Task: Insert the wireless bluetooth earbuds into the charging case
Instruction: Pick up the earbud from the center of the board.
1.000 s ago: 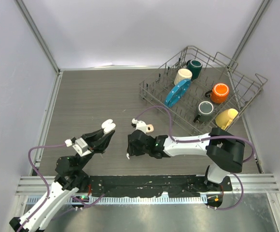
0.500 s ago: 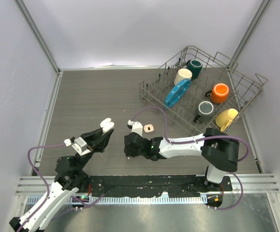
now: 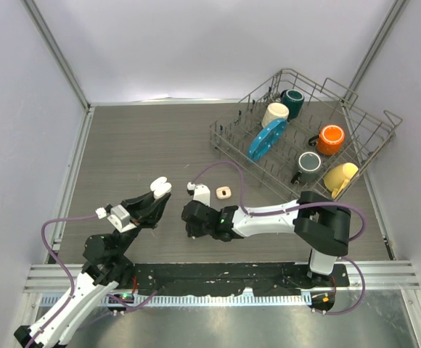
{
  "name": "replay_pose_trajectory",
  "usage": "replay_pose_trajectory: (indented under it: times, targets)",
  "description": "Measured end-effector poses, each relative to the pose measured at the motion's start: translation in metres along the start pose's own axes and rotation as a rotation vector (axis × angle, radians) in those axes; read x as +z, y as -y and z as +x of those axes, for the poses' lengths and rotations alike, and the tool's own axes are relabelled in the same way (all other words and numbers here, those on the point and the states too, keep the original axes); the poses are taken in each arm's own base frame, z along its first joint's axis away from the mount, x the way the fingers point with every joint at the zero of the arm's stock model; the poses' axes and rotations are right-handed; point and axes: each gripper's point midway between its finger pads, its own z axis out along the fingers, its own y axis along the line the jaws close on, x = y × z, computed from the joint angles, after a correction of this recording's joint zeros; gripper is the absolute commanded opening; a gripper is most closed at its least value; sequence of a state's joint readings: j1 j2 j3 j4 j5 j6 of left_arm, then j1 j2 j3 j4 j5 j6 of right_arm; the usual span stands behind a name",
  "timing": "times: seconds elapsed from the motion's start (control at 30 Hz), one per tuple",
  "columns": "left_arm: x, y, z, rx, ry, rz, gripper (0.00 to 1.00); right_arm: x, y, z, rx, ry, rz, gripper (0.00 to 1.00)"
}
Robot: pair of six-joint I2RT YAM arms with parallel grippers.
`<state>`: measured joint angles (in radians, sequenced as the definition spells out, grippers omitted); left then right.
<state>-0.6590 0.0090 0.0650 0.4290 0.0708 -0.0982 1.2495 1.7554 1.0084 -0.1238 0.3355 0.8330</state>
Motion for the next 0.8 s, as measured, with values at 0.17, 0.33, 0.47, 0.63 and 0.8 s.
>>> replay_pose_trajectory:
  times: [0.17, 0.33, 0.47, 0.63, 0.8]
  targets:
    - [0.0, 0.0, 0.0, -0.003, 0.0, 0.0, 0.0, 0.002, 0.002, 0.005, -0.016, -0.016, 0.025, 0.4]
    - [0.0, 0.0, 0.0, -0.003, 0.0, 0.0, 0.0, 0.004, 0.006, 0.01, -0.028, -0.032, 0.048, 0.4]
    - [0.0, 0.0, 0.0, -0.006, 0.0, 0.0, 0.0, 0.006, 0.006, 0.011, -0.032, -0.037, 0.053, 0.38]
    - [0.0, 0.0, 0.0, -0.006, 0.0, 0.0, 0.0, 0.008, 0.003, 0.01, -0.033, -0.038, 0.053, 0.37]
    - [0.0, 0.0, 0.0, -0.008, 0.0, 0.0, 0.0, 0.008, 0.003, 0.01, -0.036, -0.042, 0.059, 0.37]
